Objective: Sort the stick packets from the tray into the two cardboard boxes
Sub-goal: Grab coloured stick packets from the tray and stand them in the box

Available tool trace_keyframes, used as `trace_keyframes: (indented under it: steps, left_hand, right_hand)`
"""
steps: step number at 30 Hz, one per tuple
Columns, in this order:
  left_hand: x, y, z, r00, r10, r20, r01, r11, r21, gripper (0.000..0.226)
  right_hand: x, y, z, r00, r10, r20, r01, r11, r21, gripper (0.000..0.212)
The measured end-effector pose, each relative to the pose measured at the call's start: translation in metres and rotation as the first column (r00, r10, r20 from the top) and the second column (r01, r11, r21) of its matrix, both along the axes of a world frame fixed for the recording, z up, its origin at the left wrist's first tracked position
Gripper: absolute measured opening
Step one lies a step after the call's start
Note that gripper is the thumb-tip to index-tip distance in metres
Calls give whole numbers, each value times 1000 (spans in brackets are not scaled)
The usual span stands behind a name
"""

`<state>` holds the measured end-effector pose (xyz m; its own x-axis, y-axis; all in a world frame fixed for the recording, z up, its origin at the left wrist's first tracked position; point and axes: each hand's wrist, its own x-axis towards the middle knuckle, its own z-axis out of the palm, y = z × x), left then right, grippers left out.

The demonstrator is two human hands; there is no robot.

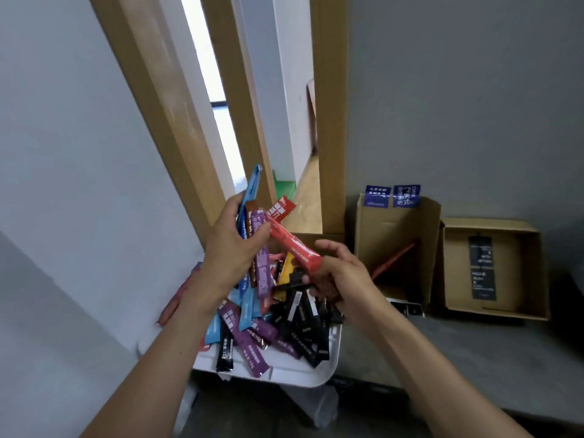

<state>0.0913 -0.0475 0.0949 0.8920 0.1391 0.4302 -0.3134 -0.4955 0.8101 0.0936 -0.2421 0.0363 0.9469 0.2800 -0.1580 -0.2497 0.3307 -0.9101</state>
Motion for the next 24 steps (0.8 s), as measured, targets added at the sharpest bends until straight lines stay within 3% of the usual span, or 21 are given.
trace_keyframes:
  steps: [5,9,15,22,24]
  left_hand:
    - [10,-61,-5,971,-227,-71,231,971,56,55]
    - [17,-101,-7,931,-354,-92,360,931,65,55]
    - [26,-135,-5,962,-272,-28,270,961,-65,34]
    - [27,-159,-8,962,-227,-152,206,968,-142,48]
    - [26,-162,-8,955,-233,-182,200,963,-183,38]
  right_hand:
    - [-23,-50,-1,988,-124,90,126,992,-23,44]
    - [-36,-88,-11,966,-205,155,210,978,-17,33]
    - [-45,-116,-17,933,-324,155,310,944,111,21]
    - [-50,-129,-11,933,-336,127,307,930,203,43]
    - [-50,-129,-11,937,-323,134,289,930,226,46]
